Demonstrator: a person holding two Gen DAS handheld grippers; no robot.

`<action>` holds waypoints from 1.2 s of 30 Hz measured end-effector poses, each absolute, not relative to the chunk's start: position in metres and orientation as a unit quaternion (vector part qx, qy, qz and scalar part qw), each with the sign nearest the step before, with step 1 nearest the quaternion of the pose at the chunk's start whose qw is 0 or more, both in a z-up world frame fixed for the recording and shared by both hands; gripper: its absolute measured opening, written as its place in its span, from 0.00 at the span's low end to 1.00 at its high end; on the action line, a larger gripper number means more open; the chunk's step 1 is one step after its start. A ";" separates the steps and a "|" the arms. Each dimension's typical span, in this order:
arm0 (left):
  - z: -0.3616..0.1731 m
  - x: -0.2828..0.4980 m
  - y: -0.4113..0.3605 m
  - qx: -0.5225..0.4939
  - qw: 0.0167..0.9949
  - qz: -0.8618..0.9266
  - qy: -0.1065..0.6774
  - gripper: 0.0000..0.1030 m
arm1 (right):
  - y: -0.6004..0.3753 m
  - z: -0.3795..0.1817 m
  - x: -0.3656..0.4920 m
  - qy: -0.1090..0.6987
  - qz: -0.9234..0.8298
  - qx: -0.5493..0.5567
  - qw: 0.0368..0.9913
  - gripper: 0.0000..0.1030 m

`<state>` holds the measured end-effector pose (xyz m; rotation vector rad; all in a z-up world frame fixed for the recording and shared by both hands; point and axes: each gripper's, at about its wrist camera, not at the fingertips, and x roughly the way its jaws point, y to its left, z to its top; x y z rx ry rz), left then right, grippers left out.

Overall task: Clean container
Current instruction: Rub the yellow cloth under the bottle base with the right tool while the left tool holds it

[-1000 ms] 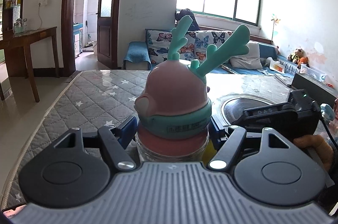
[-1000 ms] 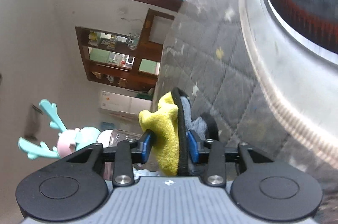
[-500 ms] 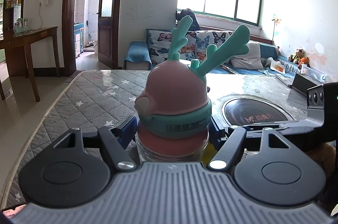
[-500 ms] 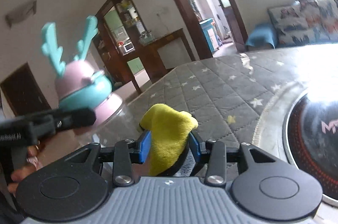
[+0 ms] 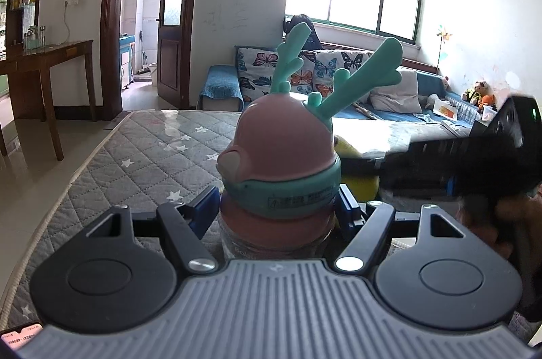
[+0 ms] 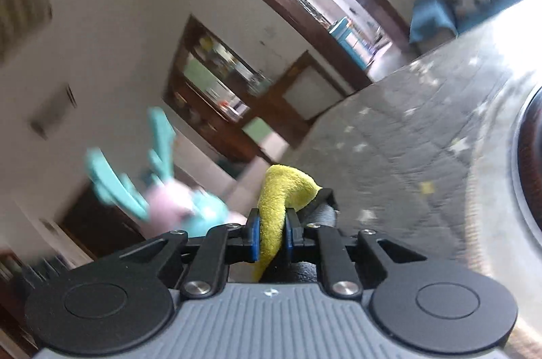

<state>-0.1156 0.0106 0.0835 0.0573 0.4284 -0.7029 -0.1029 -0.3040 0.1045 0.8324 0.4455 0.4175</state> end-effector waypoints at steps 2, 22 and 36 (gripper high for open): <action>0.084 -0.116 0.010 0.028 0.916 -0.341 0.208 0.70 | -0.308 0.106 -0.102 0.209 0.212 0.434 0.850 0.13; 0.089 -0.119 0.010 0.026 0.918 -0.335 0.209 0.70 | -0.316 0.019 -0.056 0.279 0.177 0.537 0.776 0.13; 0.088 -0.135 0.025 0.008 0.923 -0.326 0.206 0.70 | -0.316 0.040 -0.068 0.296 0.180 0.483 0.804 0.13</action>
